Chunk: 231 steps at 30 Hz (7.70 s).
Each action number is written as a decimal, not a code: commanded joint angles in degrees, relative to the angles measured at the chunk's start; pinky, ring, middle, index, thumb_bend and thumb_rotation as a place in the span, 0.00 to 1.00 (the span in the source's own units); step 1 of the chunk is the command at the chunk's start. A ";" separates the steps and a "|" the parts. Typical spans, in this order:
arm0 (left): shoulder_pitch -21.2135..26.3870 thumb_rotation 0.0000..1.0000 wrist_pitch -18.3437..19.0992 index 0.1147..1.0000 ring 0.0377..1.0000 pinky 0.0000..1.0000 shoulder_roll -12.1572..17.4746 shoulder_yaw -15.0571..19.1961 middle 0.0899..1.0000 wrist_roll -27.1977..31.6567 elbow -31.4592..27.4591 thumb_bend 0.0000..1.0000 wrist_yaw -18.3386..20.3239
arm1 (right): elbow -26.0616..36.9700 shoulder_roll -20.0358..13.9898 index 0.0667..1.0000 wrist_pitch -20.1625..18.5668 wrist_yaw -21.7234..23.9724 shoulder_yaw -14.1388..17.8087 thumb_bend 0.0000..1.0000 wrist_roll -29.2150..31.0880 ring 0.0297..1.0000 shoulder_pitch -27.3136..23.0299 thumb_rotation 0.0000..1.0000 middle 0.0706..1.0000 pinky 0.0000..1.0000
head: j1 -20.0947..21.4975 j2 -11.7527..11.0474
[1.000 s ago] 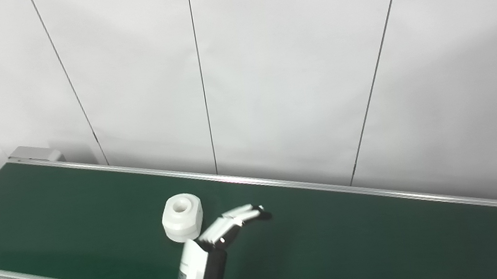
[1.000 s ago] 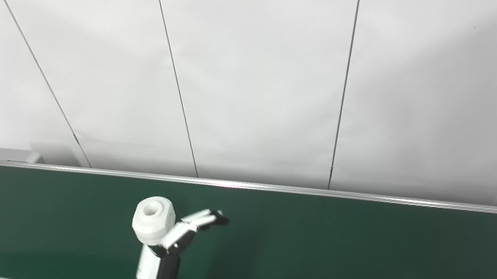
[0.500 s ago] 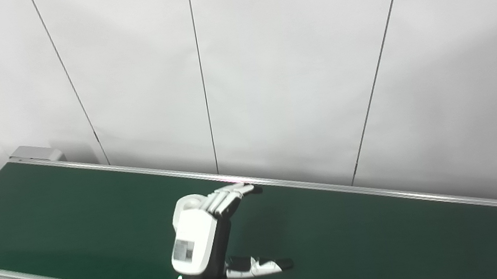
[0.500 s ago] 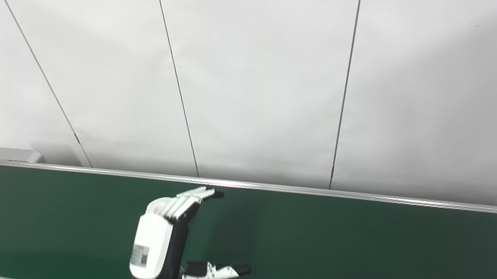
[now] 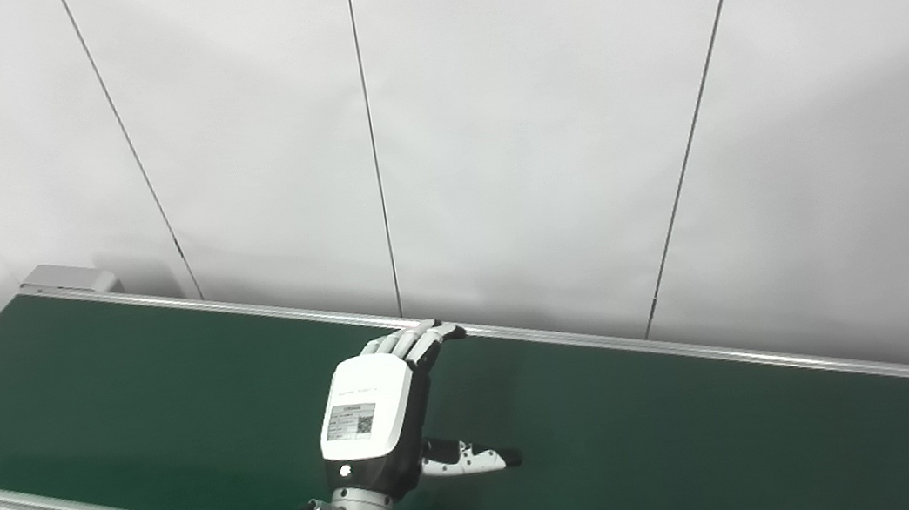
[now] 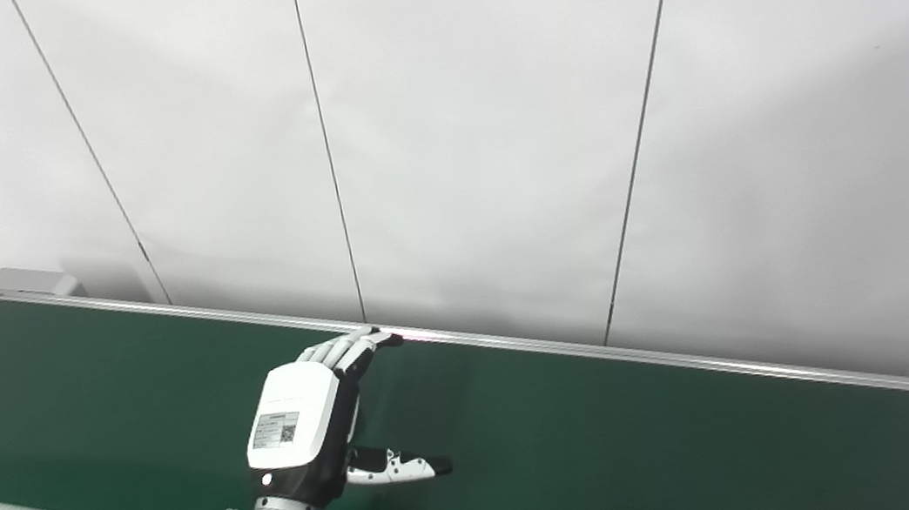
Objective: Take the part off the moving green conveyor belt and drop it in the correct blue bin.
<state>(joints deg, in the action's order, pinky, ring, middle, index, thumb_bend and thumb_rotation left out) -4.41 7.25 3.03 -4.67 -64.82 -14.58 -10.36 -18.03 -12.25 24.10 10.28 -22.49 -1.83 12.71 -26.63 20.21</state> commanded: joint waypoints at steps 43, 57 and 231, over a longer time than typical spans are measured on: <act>13.63 0.36 7.51 0.74 0.79 0.77 6.72 -3.49 0.80 9.56 25.04 1.00 -4.95 | 2.90 0.36 0.73 2.83 -4.03 -3.19 0.90 -0.94 0.78 0.45 0.98 0.79 0.69 | 2.26 1.01; 13.23 0.00 3.36 0.61 0.65 0.55 6.21 -4.48 0.66 14.27 25.97 0.83 -12.17 | 3.03 0.20 0.72 2.83 -6.69 -4.76 0.88 -1.83 0.77 0.34 0.97 0.78 0.69 | 2.44 1.27; -19.54 0.67 -31.47 0.75 0.80 0.75 7.21 -9.89 0.80 55.63 5.50 0.84 13.52 | 23.70 7.18 0.78 0.14 1.90 2.99 0.82 -7.58 0.83 6.21 0.90 0.83 0.79 | 23.71 34.49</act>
<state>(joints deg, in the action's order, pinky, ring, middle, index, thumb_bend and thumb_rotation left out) -23.28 -23.36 10.45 -14.83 -9.35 -6.02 2.94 3.64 -5.41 23.36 12.85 -19.50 -9.63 19.09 -2.89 54.75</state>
